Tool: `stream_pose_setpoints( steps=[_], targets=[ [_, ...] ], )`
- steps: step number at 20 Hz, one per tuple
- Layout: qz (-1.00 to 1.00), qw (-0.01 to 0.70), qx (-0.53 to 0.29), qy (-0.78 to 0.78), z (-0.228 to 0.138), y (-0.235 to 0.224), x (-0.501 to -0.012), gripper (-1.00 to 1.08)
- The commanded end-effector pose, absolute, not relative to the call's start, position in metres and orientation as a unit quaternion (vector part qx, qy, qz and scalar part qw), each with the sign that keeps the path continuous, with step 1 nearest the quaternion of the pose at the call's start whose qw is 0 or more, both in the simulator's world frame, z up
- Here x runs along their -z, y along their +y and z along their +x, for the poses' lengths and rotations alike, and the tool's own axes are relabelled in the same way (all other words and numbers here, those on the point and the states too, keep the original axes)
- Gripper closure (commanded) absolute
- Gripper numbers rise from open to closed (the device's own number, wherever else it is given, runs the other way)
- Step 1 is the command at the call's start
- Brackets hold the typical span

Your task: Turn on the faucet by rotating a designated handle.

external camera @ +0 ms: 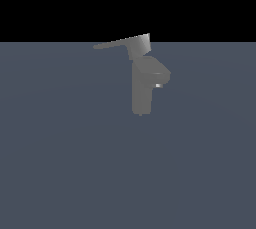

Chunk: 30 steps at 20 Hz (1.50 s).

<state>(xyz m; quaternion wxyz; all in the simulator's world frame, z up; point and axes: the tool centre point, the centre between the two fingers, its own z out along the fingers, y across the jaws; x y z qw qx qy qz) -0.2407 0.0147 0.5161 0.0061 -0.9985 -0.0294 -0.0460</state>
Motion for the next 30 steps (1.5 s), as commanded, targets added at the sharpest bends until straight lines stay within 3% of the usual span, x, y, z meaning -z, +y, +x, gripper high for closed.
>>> stream_pose_setpoints(
  steps=[1,15,30],
  targets=[
    [-0.998,0.006,0.046,-0.029,-0.241,0.015,-0.516,1.08],
    [-0.999,0.001,0.039,0.023,-0.228,0.034,-0.502,1.08],
    [-0.985,-0.013,0.017,0.171,-0.181,0.082,-0.460,1.08]
  ],
)
